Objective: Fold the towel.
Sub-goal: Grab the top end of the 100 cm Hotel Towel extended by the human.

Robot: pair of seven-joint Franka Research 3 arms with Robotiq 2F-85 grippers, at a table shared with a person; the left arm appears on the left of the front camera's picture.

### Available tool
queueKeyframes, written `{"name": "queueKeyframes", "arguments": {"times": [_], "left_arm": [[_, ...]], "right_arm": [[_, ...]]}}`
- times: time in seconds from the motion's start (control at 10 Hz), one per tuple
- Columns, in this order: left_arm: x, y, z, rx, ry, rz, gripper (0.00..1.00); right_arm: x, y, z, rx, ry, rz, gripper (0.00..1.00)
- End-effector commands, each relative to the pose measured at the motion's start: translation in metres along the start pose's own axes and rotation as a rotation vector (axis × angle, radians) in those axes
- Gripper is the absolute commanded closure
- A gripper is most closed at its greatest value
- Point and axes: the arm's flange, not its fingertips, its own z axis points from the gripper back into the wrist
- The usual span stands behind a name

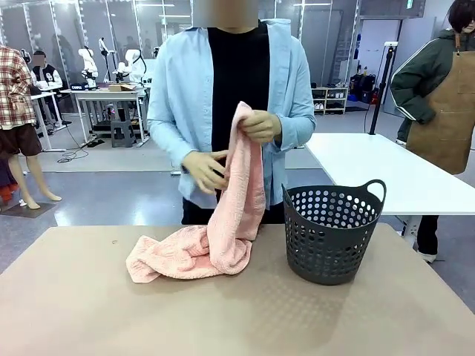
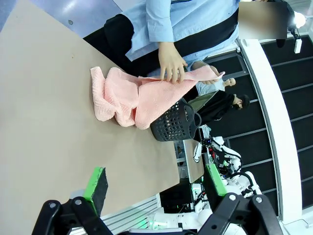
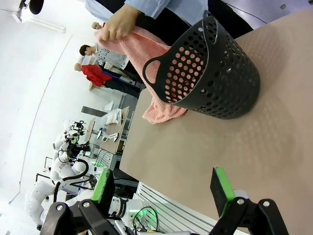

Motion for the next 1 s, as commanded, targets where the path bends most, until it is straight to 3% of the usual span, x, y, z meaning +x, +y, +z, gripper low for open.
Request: {"name": "queueKeyframes", "arguments": {"times": [0.0, 0.9], "left_arm": [[0.0001, 0.0003, 0.0000, -0.012, 0.002, -0.002, 0.00], [0.0001, 0.0003, 0.0000, -0.012, 0.002, -0.002, 0.00]], "right_arm": [[0.0020, -0.0006, 0.0004, 0.011, -0.012, 0.010, 0.00], [0.0020, -0.0006, 0.0004, 0.011, -0.012, 0.010, 0.00]]}}
